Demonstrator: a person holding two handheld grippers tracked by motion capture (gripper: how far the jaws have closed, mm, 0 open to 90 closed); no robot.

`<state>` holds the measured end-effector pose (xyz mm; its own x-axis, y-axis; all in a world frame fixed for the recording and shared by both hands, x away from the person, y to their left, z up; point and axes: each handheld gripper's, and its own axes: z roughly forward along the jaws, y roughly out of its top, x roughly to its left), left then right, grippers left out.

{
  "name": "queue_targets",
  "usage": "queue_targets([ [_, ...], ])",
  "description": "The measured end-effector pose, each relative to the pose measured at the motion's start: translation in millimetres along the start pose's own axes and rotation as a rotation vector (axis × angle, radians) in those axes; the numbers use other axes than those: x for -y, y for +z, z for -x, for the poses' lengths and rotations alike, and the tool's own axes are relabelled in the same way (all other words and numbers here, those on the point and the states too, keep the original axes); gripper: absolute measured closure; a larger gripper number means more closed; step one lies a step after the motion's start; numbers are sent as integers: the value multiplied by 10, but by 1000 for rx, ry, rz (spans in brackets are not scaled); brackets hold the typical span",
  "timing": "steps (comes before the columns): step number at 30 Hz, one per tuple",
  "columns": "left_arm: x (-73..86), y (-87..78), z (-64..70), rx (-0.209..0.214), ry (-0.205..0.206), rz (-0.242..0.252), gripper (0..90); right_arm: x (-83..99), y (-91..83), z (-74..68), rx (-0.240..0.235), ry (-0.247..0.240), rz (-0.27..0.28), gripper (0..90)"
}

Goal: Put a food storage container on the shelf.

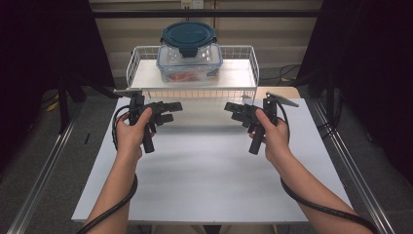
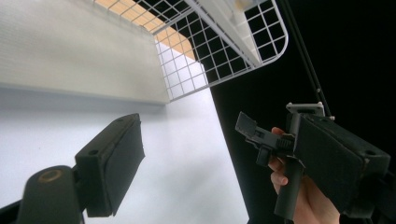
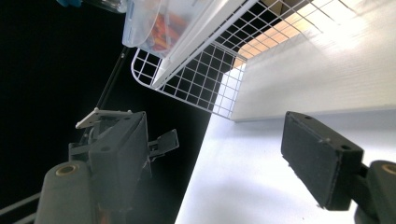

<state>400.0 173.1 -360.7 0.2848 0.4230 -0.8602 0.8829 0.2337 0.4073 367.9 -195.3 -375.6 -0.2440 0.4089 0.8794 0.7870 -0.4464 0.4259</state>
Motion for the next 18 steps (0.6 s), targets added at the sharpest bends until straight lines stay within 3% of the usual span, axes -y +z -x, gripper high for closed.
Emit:
queue_targets([
  [13, 155, 34, -131, -5, -2, -16, 156, 117, -75, 181, 9, 2, -14, 228],
  [15, 181, 36, -161, -13, 13, -21, 156, 135, -87, 210, 13, 6, -16, 228],
  [16, 199, 46, -167, -7, -7, -17, 156, 144, -93, 223, 13, 6, -15, 228],
  [18, 234, 52, -202, -7, -1, -15, 156, 165, -103, 244, 14, -4, -18, 227],
])
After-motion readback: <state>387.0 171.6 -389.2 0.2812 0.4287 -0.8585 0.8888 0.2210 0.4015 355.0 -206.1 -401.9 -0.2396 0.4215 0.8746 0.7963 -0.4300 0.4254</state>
